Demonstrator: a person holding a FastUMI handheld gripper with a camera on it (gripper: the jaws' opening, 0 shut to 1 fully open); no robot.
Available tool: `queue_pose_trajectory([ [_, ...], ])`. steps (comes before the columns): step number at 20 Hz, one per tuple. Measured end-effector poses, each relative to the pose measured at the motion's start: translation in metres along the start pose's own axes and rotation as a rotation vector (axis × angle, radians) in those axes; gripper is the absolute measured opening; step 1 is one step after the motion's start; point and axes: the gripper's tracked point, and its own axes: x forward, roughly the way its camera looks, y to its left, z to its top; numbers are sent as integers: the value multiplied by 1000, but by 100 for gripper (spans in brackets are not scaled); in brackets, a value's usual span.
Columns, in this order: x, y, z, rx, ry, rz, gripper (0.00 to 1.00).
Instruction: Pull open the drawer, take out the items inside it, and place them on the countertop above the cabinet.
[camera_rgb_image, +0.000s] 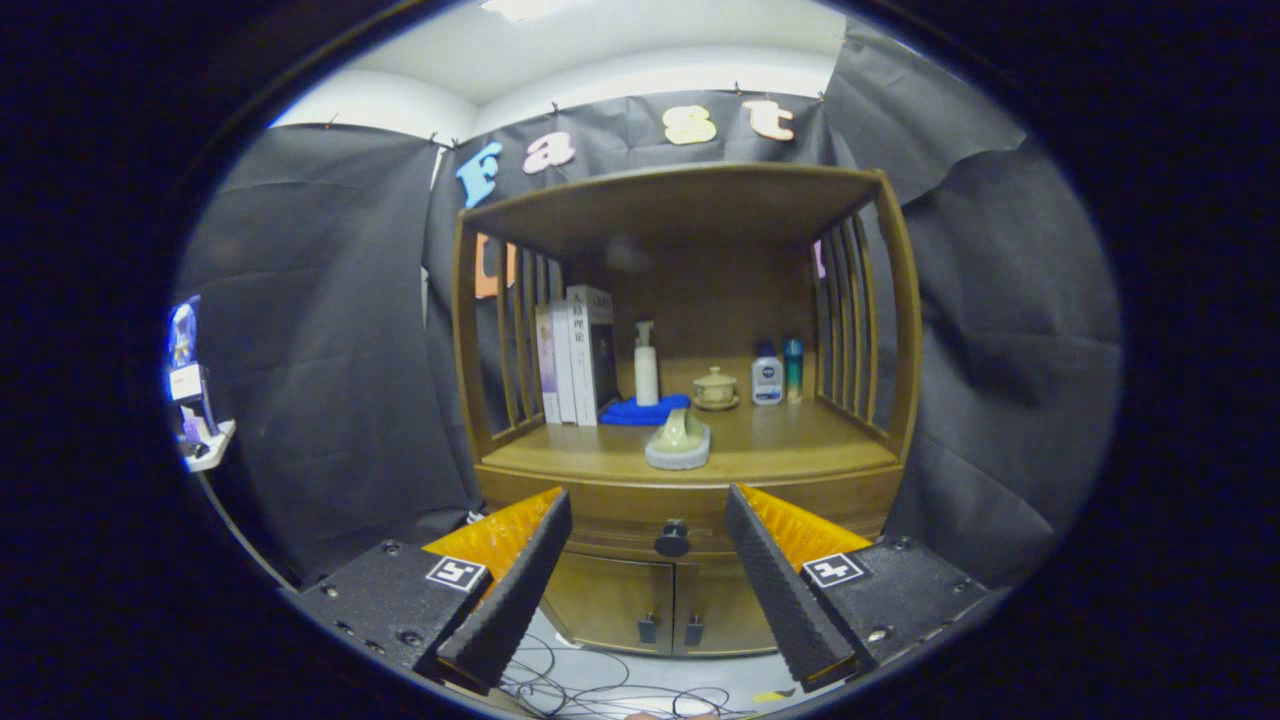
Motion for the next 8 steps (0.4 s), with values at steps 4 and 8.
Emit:
queue_pose_trajectory([
  [4,-41,3,32,36,-44,44,100],
  [8,-77,8,56,27,-86,73,100],
])
